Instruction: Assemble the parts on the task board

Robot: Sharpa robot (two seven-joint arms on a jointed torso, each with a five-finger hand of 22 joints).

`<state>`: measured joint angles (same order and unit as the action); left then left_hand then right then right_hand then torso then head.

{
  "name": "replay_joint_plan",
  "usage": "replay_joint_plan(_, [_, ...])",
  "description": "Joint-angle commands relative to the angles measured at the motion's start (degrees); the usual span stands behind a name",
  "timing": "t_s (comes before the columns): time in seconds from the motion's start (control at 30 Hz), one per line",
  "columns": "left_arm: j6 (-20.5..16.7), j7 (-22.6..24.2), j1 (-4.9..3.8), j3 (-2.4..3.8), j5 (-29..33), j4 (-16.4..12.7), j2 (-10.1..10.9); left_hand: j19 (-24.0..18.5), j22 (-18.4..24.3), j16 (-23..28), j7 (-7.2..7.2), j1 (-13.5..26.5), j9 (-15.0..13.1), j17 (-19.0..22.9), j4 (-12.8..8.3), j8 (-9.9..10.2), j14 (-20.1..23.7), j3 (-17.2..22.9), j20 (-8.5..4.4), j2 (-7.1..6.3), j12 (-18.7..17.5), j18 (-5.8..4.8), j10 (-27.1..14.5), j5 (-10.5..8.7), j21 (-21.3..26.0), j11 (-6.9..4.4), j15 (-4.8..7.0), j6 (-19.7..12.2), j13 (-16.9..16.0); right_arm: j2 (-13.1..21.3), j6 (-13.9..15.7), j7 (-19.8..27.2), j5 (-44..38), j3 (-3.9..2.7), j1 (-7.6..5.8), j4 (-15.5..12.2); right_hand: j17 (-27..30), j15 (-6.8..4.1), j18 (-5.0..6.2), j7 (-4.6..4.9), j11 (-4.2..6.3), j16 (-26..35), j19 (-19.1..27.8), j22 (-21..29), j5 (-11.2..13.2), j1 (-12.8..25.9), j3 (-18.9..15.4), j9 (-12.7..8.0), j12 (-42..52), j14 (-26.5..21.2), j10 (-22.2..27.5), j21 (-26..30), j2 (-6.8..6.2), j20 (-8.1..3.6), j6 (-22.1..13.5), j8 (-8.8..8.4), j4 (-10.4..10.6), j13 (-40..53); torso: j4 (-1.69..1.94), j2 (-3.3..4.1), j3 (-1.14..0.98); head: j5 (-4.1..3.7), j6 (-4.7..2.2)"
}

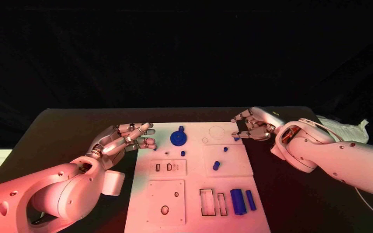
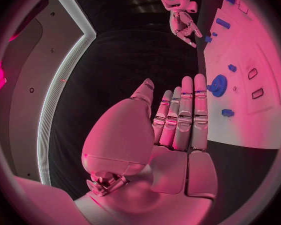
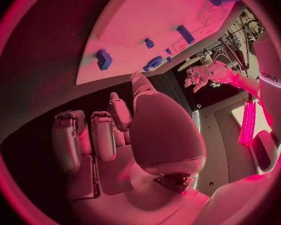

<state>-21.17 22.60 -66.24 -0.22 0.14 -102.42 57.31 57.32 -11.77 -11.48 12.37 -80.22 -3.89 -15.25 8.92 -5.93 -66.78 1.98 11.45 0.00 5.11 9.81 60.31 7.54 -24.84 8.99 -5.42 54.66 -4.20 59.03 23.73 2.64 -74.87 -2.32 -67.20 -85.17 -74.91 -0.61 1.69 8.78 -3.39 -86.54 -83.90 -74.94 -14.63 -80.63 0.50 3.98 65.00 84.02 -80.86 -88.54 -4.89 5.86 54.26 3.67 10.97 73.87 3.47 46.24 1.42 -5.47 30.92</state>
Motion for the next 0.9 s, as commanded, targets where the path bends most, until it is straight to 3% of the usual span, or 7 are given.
replay_joint_plan(0.03, [1.41,0.17,-0.05,0.03,0.07,-0.02,-0.17,-0.31,-0.03,0.34,0.1,-0.23,0.04,-0.05,-0.42,0.27,-0.21,0.02,0.2,0.3,-0.17,0.54,-0.15,-0.16,-0.05,0.19,-0.3,-0.1,0.06,-0.21,-2.35,2.55,1.51,0.0,0.55,1.05,-8.04,0.08,-1.08,-0.02,-0.15,-0.2,-4.16,-12.69,0.23,-0.58,-0.17,-0.09,0.27,4.53,-0.21,-0.38,-0.06,0.01,-0.35,-0.15,-0.3,0.12,0.17,0.05,0.07,-0.43,0.07])
replay_joint_plan(0.33, [1.4,0.17,-0.05,0.03,0.07,0.17,-0.1,-0.31,-0.03,0.38,0.08,-0.33,0.04,-0.1,-0.52,0.28,-0.23,0.05,0.2,0.34,-0.19,0.54,-0.11,-0.16,-0.06,0.17,-0.29,-0.07,0.06,-0.77,-2.66,3.28,1.22,0.01,2.18,3.74,-8.17,0.09,-1.08,-0.07,-0.12,-0.25,-4.15,-12.68,0.3,-1.38,-0.17,0.04,0.76,4.55,-0.39,-0.38,0.06,0.06,-0.06,0.1,-0.69,0.46,0.19,0.03,0.13,-0.37,0.32])
replay_joint_plan(0.67, [1.41,0.16,-0.05,0.03,0.07,0.26,-0.09,-0.31,-0.03,0.38,0.08,-0.33,0.04,-0.1,-0.52,0.28,-0.23,0.05,0.2,0.34,-0.19,0.54,-0.11,-0.16,-0.06,0.17,-0.29,-0.07,0.06,-1.78,-2.96,3.7,1.1,0.0,3.08,5.56,-8.49,0.0,-1.08,-0.21,0.02,-0.39,-4.16,-12.7,0.52,-2.87,0.32,0.29,1.23,4.61,-0.55,-0.38,0.99,0.02,1.11,0.5,-1.46,0.82,0.29,-0.01,0.15,-0.32,0.54])
replay_joint_plan(0.9, [1.39,0.12,-0.05,0.03,0.07,0.3,-0.05,-0.31,-0.03,0.38,0.08,-0.33,0.04,-0.1,-0.52,0.28,-0.23,0.05,0.2,0.34,-0.19,0.54,-0.11,-0.16,-0.06,0.17,-0.29,-0.07,0.06,-2.07,-3.08,3.95,1.08,0.0,3.38,6.07,-8.75,-0.13,-1.1,-0.38,0.18,-0.5,-4.24,-12.8,1.29,-3.33,0.6,0.47,1.54,4.66,-0.71,-0.42,1.6,-0.08,2.44,0.82,-1.74,1.06,0.16,0.03,0.15,-0.29,0.56])
